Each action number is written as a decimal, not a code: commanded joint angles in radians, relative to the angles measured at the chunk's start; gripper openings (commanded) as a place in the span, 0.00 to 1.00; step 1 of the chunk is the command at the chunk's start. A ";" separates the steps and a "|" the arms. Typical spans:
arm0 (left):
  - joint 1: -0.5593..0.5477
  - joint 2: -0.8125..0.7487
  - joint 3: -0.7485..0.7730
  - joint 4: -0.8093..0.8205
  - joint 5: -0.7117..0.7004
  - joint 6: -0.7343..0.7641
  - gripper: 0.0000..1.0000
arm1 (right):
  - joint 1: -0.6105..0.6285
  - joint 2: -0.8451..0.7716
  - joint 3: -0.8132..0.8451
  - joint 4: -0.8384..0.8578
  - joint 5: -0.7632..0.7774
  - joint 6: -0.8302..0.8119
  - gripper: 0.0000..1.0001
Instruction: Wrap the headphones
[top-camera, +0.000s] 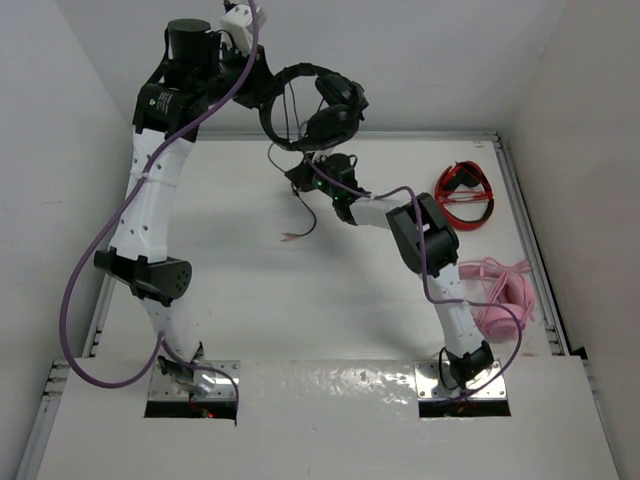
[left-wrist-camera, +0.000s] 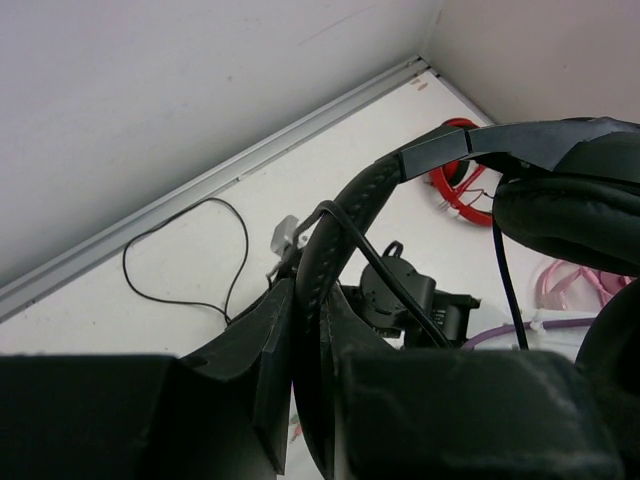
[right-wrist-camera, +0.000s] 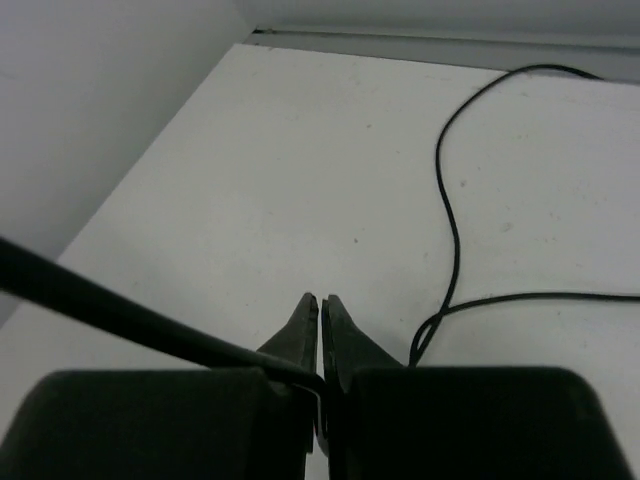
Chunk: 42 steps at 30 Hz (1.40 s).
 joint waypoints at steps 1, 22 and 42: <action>0.017 -0.020 0.023 0.069 -0.009 -0.020 0.00 | 0.004 -0.015 -0.023 0.200 0.163 0.214 0.00; -0.014 -0.063 -0.195 -0.181 -0.075 0.405 0.00 | -0.340 -0.381 -0.384 0.184 0.478 0.125 0.00; -0.045 -0.163 -0.663 -0.322 -0.014 0.772 0.00 | -0.449 -0.443 -0.275 -0.042 0.382 -0.055 0.00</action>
